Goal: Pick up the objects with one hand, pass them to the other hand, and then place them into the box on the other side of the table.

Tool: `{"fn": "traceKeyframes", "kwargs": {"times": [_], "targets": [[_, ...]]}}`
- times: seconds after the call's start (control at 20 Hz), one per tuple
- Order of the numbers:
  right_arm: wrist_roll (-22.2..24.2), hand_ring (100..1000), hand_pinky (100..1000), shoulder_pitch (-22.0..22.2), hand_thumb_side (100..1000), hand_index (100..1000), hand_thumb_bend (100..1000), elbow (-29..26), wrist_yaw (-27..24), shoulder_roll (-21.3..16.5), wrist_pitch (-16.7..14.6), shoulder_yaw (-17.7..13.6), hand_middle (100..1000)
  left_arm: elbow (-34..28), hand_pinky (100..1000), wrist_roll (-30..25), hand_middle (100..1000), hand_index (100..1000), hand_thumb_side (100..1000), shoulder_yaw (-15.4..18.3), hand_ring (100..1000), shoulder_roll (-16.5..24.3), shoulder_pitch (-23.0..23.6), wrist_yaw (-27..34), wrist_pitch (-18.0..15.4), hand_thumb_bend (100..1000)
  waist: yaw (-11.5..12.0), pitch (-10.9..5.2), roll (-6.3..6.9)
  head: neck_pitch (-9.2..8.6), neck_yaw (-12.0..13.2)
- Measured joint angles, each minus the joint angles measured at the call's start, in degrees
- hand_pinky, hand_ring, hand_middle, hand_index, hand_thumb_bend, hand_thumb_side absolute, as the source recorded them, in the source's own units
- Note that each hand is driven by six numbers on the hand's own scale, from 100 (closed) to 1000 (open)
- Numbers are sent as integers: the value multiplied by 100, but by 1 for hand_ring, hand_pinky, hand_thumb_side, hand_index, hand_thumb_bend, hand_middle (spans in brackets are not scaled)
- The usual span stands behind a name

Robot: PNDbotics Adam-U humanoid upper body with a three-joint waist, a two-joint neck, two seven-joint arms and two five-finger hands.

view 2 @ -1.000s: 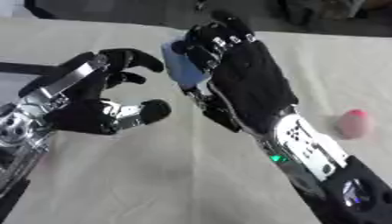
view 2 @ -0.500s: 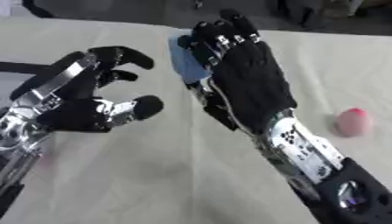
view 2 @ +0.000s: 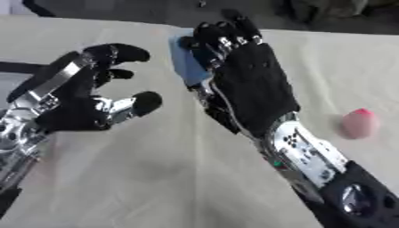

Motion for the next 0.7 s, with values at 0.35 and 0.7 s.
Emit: {"fn": "traceKeyframes", "kwargs": {"times": [0.35, 0.7], "targets": [[-73, 597, 828, -1, 100, 459, 159, 0, 97, 1, -70, 38, 446, 0, 948, 36, 907, 824, 445, 0, 1000, -191, -103, -149, 198, 679, 8, 4, 0, 0, 16], [-180, 594, 822, -3, 100, 457, 156, 0, 170, 1, -70, 66, 443, 10, 971, 118, 924, 845, 429, 2, 1000, -320, -127, -331, 406, 704, 20, 7, 1, 0, 42]]}}
